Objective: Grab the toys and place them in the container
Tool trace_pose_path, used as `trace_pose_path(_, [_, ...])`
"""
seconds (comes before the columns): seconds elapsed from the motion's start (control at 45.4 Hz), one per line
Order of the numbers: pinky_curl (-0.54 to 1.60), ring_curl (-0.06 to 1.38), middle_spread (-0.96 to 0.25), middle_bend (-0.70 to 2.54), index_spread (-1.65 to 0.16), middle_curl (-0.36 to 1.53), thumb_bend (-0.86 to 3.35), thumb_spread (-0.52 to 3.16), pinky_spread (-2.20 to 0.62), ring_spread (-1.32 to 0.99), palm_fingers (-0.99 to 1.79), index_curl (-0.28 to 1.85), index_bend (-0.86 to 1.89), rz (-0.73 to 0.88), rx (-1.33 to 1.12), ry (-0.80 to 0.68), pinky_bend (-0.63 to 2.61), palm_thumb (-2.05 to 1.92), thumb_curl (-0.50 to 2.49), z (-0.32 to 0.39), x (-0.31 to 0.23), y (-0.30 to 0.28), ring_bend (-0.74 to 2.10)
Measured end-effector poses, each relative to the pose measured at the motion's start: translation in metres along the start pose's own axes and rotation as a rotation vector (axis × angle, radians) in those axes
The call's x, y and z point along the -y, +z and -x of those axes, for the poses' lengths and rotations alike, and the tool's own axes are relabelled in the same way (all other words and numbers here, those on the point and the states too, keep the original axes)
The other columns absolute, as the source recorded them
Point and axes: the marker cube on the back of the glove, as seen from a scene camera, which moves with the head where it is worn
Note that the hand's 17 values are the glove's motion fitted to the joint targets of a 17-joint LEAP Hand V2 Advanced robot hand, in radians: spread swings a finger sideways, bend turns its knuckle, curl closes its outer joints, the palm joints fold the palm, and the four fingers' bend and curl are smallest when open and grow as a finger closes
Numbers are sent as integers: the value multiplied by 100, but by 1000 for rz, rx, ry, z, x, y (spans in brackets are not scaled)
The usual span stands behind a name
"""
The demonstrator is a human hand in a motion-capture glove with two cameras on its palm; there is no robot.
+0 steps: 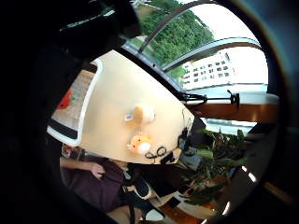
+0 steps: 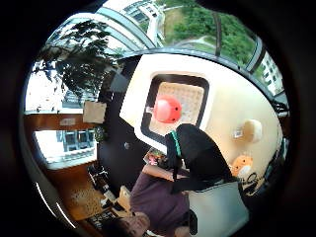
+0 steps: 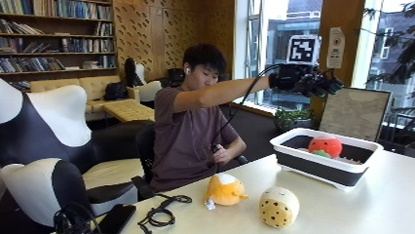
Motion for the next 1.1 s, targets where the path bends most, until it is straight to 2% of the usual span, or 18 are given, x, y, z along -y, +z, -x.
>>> trace_pose_path(0.132, [34, 36, 1, 16, -29, 30, -1, 129, 4, 2, -14, 31, 12, 25, -13, 194, 101, 13, 40, -90, -10, 30, 50])
trace_pose_path(0.22, [34, 36, 1, 15, -29, 30, -1, 130, 5, 2, -12, 31, 15, 61, 23, 270, 100, 13, 40, -144, -15, 69, 48])
trace_pose_path(0.352, [34, 35, 0, 15, -30, 29, -1, 131, 5, 2, -11, 31, 15, 146, 99, 268, 100, 14, 39, -185, -23, 156, 46])
trace_pose_path(0.462, [35, 34, 1, 11, -30, 27, -1, 131, 5, 4, -18, 30, 14, 266, 123, 361, 105, 14, 38, -207, -25, 242, 40])
trace_pose_path(0.55, [37, 32, 3, 8, -29, 24, -2, 129, 6, 6, -25, 29, 12, 356, 170, 320, 110, 13, 37, -204, -29, 291, 34])
trace_pose_path(0.616, [38, 33, 4, 6, -29, 22, -2, 127, 5, 6, -21, 27, 8, 328, 230, 300, 116, 12, 37, -201, -27, 311, 39])
trace_pose_path(0.704, [36, 37, 3, 18, -29, 23, 7, 133, -3, 0, 17, 27, 15, 235, 267, 310, 113, 28, 41, -200, -21, 306, 61])
trace_pose_path(0.726, [35, 39, 0, 26, -29, 25, 11, 135, -7, -4, 34, 27, 17, 220, 269, 312, 110, 35, 43, -199, -20, 302, 68])
trace_pose_path(0.792, [32, 41, -5, 36, -29, 29, 16, 137, -14, -12, 57, 27, 15, 186, 273, 313, 106, 43, 46, -195, -17, 286, 83])
trace_pose_path(1.1, [40, 55, -20, 46, -30, 39, 18, 116, -29, -33, 56, 34, 19, 92, 220, 217, 114, 64, 61, -178, -39, 163, 99])
